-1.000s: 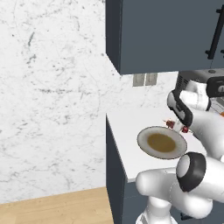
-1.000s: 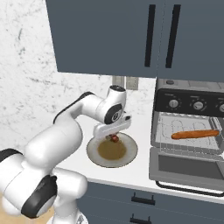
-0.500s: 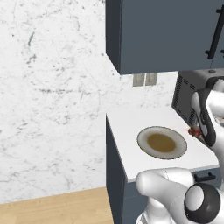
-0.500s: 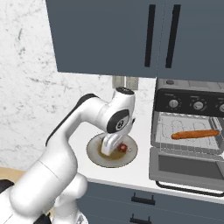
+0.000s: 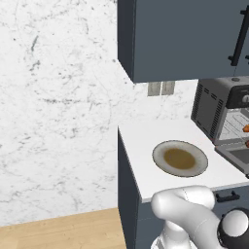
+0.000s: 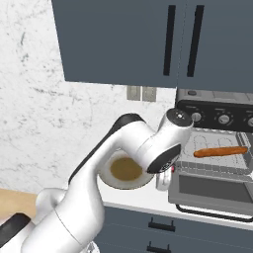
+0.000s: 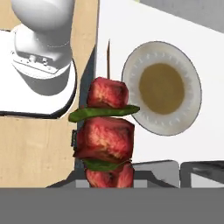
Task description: Pick up the kebab skewer and baguette bread, and place them inside the toaster oven. Close the toaster oven door and start by setting the timer.
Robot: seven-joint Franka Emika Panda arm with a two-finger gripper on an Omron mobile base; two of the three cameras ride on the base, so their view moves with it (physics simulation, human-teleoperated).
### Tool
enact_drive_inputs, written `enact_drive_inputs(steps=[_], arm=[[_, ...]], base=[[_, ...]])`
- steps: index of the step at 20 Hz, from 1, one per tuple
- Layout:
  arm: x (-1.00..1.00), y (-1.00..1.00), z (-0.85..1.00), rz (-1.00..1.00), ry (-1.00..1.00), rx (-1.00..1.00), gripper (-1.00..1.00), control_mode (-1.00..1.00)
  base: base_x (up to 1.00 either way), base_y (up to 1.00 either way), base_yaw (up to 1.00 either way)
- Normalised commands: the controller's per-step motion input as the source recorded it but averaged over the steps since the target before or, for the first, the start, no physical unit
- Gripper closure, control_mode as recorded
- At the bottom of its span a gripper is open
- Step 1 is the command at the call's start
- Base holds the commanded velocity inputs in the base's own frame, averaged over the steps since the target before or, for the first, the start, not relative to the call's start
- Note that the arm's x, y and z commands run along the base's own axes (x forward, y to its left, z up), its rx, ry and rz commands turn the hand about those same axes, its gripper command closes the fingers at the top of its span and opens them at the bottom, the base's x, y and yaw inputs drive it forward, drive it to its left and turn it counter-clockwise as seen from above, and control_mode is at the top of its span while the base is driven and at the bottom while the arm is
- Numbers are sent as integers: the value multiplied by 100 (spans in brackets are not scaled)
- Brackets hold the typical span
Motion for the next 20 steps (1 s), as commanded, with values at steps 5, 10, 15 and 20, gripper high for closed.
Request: enact_drive_inputs(steps=[5,10,15,20], arm=[[-5,-82,39,30,-53,-9,100,-100],[16,-75,1,13,-21,-2,100,-100],[59,-48,-3,-2,-6,0,100,-100],[67,-29,-16,-16,-2,0,100,-100]], base=[[0,0,0],[0,0,0],[0,0,0],[0,0,0]])
